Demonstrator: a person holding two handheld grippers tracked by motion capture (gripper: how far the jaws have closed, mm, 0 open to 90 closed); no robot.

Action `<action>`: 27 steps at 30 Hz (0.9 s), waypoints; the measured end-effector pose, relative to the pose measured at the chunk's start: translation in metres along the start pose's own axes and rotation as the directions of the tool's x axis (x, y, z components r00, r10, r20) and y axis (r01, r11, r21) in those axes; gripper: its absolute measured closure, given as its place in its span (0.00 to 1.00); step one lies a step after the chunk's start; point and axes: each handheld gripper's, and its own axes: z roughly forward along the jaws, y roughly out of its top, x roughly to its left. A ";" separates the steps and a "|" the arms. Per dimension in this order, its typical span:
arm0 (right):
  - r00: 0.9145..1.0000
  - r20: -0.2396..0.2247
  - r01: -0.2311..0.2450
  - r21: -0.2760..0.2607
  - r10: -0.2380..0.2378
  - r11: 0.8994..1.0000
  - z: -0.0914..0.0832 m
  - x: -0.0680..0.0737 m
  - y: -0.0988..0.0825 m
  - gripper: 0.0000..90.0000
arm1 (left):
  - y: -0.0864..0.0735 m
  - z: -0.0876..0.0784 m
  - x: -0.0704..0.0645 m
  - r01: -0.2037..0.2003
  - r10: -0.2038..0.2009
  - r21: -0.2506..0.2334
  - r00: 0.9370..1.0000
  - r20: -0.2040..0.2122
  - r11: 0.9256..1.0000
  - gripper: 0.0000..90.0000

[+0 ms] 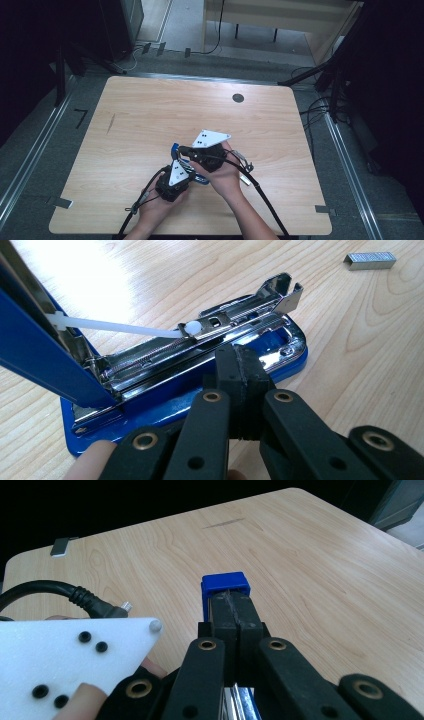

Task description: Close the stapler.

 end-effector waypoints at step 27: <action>0.999 -0.049 0.009 -0.009 -0.009 1.000 0.025 -0.002 0.011 1.00 | 0.000 0.000 0.000 -0.005 0.005 0.000 1.000 -0.001 1.000 1.00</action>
